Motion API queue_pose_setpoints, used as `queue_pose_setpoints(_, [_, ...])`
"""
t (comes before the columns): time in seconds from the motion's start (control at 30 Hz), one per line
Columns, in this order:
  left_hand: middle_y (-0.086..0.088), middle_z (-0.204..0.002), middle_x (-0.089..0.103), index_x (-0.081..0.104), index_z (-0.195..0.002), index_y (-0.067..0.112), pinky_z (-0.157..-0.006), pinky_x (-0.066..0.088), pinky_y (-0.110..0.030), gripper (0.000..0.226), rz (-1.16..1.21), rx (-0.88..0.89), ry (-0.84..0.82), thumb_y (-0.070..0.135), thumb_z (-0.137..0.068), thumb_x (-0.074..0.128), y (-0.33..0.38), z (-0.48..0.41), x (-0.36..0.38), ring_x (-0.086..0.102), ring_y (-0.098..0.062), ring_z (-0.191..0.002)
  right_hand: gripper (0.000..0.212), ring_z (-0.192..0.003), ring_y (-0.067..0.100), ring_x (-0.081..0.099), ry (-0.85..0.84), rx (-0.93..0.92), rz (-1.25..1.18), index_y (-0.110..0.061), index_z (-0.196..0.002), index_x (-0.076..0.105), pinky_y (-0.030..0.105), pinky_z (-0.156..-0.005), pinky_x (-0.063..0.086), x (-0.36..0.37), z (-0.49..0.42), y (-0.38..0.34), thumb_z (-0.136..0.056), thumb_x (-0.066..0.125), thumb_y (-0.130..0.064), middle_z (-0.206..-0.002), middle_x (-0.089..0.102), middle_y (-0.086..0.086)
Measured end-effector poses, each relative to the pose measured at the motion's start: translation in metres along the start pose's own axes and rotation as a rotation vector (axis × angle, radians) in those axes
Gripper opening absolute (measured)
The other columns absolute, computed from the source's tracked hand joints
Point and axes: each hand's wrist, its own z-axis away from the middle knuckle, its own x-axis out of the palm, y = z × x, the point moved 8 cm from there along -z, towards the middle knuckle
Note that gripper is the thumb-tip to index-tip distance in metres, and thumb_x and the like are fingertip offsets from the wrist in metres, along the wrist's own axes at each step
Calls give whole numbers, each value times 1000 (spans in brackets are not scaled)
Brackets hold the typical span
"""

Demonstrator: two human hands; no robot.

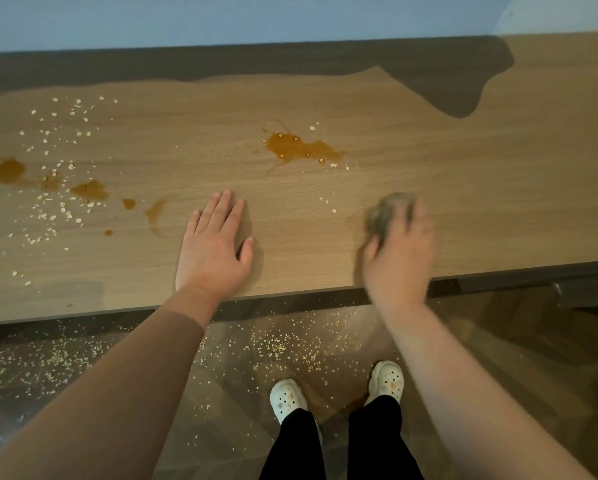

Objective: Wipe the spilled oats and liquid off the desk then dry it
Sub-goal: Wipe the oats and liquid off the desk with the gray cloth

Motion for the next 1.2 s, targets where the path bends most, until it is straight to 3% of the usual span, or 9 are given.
queue_pose_setpoints(0.07, [-1, -164, 6, 18, -156, 18, -122, -1, -35, 63, 1, -2, 0, 41, -99, 34, 0, 0, 0, 0, -14, -151, 57, -143, 39, 27, -121, -253, -24, -8, -148, 33, 54, -116, 26, 14, 26, -31, -94, 45, -24, -155, 28, 21])
queue_pose_setpoints(0.13, [-1, -164, 6, 18, -156, 19, -122, -2, -35, 63, -1, -2, -5, 42, -99, 33, 0, 0, -1, 0, -14, -151, 57, -143, 37, 28, -164, -300, -35, -9, -149, 32, 52, -118, 23, 9, 13, -21, -96, 46, -23, -155, 28, 19])
queue_pose_setpoints(0.27, [-1, -164, 4, 15, -156, 19, -122, -4, -35, 64, -7, -1, -9, 42, -99, 32, 0, 0, -1, -1, -14, -151, 57, -140, 39, 30, -46, 31, -56, -9, -147, 33, 55, -116, 25, -9, -64, 46, -95, 52, -21, -153, 31, 21])
queue_pose_setpoints(0.4, [-1, -164, 5, 16, -156, 19, -122, -4, -34, 64, -5, 5, -6, 44, -98, 28, -1, 0, 1, -1, -15, -151, 62, -146, 37, 20, -26, 171, -5, -9, -151, 26, 53, -120, 17, 0, -96, 22, -96, 50, -24, -158, 23, 19])
queue_pose_setpoints(0.53, [-3, -164, 3, 13, -156, 19, -122, -4, -38, 70, -12, -25, -12, 48, -93, 21, -2, 0, 1, -3, -16, -151, 59, -147, 35, 18, -117, -205, 2, -9, -152, 25, 48, -121, 14, 18, -71, -29, -99, 46, -23, -159, 21, 18])
queue_pose_setpoints(0.6, [-3, -164, 1, 11, -156, 19, -122, -4, -40, 72, -33, -39, -19, 50, -92, 20, -3, -1, 2, -5, -17, -151, 56, -146, 34, 23, -116, -258, 0, -8, -150, 29, 46, -121, 17, 14, -77, -13, -99, 47, -22, -158, 25, 18])
queue_pose_setpoints(0.83, [-1, -163, -4, 7, -156, 20, -121, -5, -38, 73, -46, -49, -33, 53, -92, 14, -4, 0, 4, -9, -14, -150, 57, -144, 38, 25, -17, 119, -13, -4, -147, 33, 52, -118, 20, 11, -160, 20, -94, 48, -22, -156, 27, 21])
queue_pose_setpoints(1.07, [2, -163, -6, 8, -156, 20, -121, -8, -36, 75, -8, -65, -44, 53, -89, 14, -4, 0, 4, -13, -10, -148, 55, -145, 31, 25, -242, -535, -55, -11, -149, 33, 47, -120, 21, 28, -97, -47, -97, 51, -19, -157, 28, 14])
queue_pose_setpoints(1.2, [2, -163, -3, 12, -157, 19, -121, -7, -36, 75, 2, -69, -40, 52, -89, 16, -5, 0, 4, -10, -10, -149, 54, -143, 32, 28, -141, -247, -136, -6, -146, 35, 47, -119, 24, 24, -163, -8, -96, 52, -18, -154, 32, 17])
